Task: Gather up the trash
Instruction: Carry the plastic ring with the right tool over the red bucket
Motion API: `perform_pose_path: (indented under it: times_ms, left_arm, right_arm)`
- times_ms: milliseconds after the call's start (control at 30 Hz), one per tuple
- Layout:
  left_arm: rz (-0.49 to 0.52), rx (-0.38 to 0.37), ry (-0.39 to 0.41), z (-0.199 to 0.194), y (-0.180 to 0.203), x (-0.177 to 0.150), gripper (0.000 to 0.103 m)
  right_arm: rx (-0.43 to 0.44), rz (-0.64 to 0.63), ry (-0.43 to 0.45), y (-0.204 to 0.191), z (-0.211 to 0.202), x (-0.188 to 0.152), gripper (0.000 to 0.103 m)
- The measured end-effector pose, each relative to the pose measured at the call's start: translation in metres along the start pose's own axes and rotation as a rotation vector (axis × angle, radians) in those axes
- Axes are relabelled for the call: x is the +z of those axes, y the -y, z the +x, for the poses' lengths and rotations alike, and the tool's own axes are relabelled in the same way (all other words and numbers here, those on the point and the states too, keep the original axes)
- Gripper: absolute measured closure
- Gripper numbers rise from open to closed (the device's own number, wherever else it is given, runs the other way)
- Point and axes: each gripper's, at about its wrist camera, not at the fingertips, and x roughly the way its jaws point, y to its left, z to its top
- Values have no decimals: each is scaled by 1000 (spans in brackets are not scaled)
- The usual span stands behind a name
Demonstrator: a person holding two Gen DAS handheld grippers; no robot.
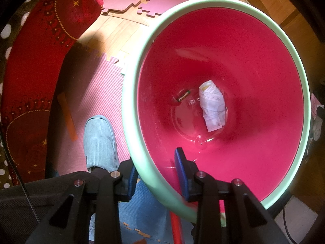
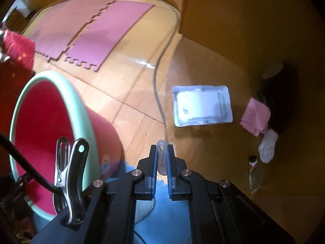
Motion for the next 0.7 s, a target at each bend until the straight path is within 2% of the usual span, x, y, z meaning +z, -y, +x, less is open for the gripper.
perform_pose_path:
  times_ms: [700]
  left_arm:
    - [-2, -2, -1, 0, 2, -1, 69]
  right_arm:
    - [97, -219, 50, -63, -43, -4, 94]
